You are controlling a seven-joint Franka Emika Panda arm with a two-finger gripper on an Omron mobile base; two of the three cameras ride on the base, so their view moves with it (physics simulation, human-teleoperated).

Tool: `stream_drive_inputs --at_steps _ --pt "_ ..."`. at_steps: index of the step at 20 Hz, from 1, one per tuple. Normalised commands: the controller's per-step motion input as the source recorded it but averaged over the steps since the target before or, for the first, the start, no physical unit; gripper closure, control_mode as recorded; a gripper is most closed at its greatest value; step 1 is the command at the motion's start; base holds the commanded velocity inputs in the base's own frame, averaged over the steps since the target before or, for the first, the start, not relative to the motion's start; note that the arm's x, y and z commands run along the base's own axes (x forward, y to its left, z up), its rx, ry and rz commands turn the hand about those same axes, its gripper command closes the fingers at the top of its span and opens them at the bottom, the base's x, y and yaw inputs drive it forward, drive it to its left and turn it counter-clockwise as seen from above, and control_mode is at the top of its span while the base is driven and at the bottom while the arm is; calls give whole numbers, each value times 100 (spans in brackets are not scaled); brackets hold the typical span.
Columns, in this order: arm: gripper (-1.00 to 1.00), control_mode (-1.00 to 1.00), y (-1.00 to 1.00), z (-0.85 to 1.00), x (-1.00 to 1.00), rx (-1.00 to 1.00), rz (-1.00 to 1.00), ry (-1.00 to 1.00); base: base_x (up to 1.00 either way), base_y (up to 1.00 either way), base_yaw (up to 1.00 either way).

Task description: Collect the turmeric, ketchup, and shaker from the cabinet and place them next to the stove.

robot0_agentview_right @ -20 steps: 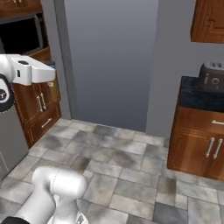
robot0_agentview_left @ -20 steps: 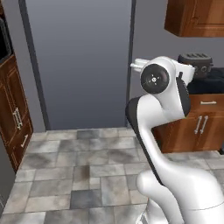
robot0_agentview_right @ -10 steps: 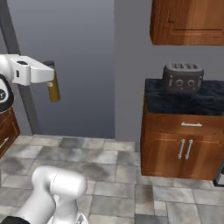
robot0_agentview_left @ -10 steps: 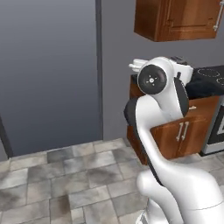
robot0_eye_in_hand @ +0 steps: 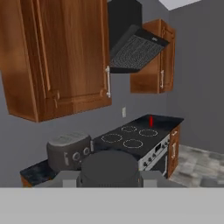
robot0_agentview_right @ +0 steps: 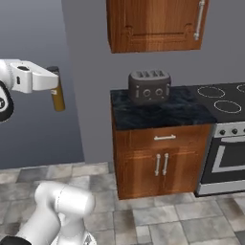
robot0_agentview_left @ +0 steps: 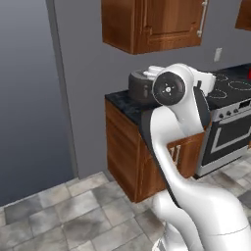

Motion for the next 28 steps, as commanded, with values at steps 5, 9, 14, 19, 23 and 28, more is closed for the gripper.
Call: stream_drive_inputs --at_steps 5,9,14,19,23,28 --pt "100 100 0 0 0 0 0 0 67 -65 -35" --pt "100 100 0 0 0 0 0 0 65 -73 -32" --pt "100 100 0 0 0 0 0 0 64 -82 -26" --pt "100 100 0 0 0 0 0 0 68 -74 -21" --pt "100 100 0 0 0 0 0 0 79 -40 -13" --pt "100 100 0 0 0 0 0 0 80 -7 0"
